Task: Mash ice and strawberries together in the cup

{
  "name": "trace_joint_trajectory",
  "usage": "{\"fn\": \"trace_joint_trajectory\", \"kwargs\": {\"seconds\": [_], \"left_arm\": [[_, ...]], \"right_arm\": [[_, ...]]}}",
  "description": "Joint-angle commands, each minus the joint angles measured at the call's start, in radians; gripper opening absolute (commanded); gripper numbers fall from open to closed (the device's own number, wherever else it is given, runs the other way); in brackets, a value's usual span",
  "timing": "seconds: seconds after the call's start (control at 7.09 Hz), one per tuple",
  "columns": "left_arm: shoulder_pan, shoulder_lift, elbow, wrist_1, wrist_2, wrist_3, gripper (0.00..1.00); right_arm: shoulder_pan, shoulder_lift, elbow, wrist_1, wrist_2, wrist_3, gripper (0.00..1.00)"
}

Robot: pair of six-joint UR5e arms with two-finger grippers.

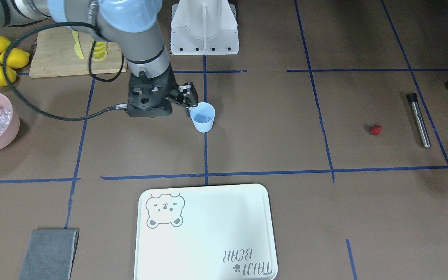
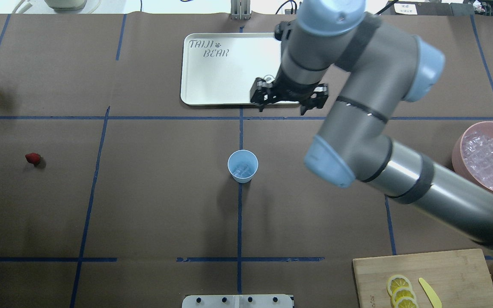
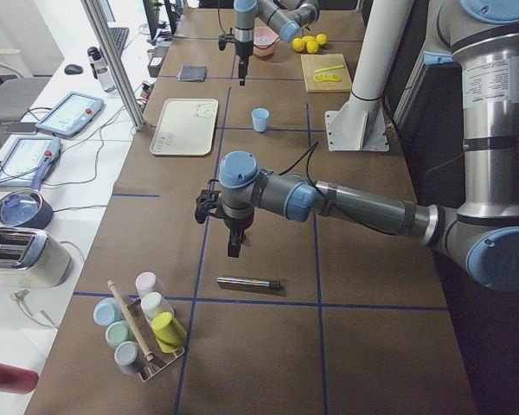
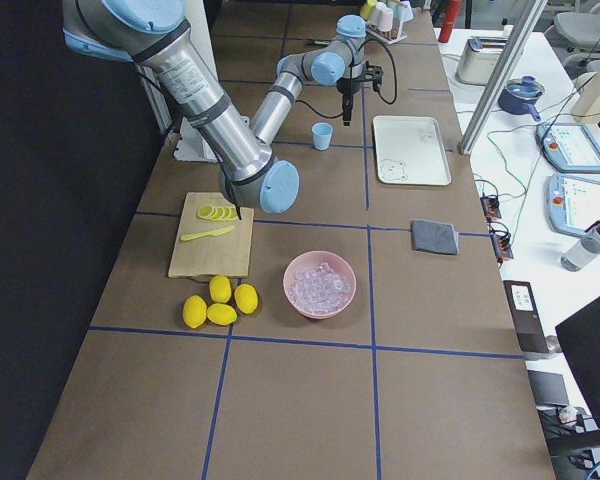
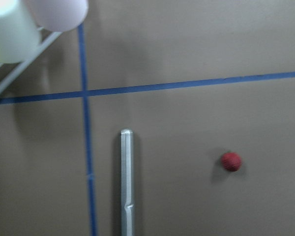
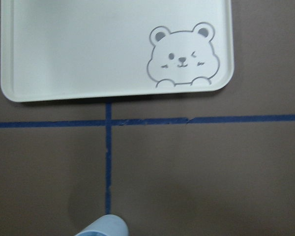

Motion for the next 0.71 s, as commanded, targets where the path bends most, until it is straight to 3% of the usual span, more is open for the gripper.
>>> {"fn": "trace_joint_trajectory", "kwargs": {"seconds": [0.0, 0.28, 0.56], "left_arm": [[0.113, 0.01, 0.0, -0.164, 0.045, -0.233, 1.0], [0.271, 0.01, 0.009, -0.305, 0.192, -0.455, 1.0], [0.43, 0.001, 0.029, -0.373, 0.359, -0.601, 0.99]], "right_arm": [[0.172, -0.125, 0.055, 0.002, 0.109, -0.245, 0.99], [0.346, -0.275, 0.072, 0.011, 0.219, -0.515, 0.99], [0.504, -0.421, 0.069, 0.009, 0.249, -0.785, 0.99]]}}
